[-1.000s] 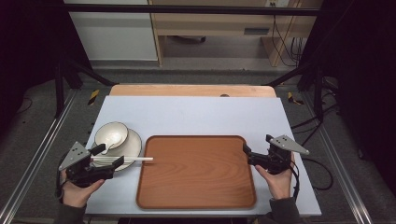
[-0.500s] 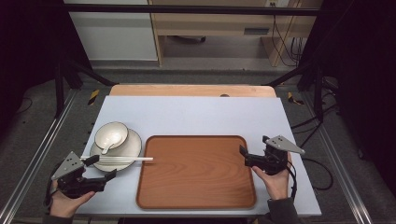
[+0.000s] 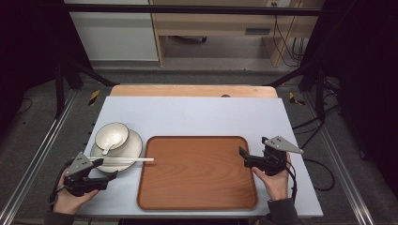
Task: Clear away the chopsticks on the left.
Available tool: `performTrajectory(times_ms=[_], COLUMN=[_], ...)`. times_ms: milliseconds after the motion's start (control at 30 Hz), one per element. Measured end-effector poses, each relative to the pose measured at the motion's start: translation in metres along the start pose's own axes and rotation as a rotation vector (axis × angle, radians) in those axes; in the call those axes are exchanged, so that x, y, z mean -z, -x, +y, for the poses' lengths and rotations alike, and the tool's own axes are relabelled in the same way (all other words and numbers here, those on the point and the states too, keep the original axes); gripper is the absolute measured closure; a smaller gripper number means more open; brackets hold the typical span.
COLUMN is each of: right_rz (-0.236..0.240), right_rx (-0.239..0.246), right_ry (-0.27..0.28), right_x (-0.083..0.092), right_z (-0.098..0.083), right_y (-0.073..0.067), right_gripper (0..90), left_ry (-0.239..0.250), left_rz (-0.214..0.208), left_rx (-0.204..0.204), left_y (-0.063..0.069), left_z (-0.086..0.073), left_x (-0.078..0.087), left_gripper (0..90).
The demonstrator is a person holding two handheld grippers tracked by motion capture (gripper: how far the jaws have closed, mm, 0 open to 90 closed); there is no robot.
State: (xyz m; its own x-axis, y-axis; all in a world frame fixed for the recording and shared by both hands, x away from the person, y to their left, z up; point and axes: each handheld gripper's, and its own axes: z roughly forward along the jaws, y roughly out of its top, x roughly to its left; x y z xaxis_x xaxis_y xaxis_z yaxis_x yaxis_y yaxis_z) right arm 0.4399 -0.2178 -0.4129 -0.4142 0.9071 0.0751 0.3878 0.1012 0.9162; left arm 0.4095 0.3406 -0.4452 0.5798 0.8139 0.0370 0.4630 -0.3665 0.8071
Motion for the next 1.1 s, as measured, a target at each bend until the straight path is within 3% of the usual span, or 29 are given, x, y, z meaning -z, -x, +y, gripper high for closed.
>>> performTrajectory(times_ms=[367, 833, 1100], right_rz=[0.008, 0.010, 0.013], right_rx=[0.001, 0.005, 0.012], right_ry=[-0.015, -0.019, -0.026], right_x=[-0.004, -0.005, -0.006], right_z=[-0.002, -0.002, -0.002], right_y=[-0.002, -0.002, -0.004], right_gripper=[6.2, 6.7, 7.0], left_ry=[-0.009, -0.024, -0.037], left_rz=[0.019, 0.024, 0.023], left_rx=[-0.020, -0.049, -0.054], left_y=[-0.017, -0.016, -0.021], left_z=[0.000, 0.002, 0.001], left_x=[-0.013, -0.013, -0.018], left_gripper=[35.7, 45.1, 45.9])
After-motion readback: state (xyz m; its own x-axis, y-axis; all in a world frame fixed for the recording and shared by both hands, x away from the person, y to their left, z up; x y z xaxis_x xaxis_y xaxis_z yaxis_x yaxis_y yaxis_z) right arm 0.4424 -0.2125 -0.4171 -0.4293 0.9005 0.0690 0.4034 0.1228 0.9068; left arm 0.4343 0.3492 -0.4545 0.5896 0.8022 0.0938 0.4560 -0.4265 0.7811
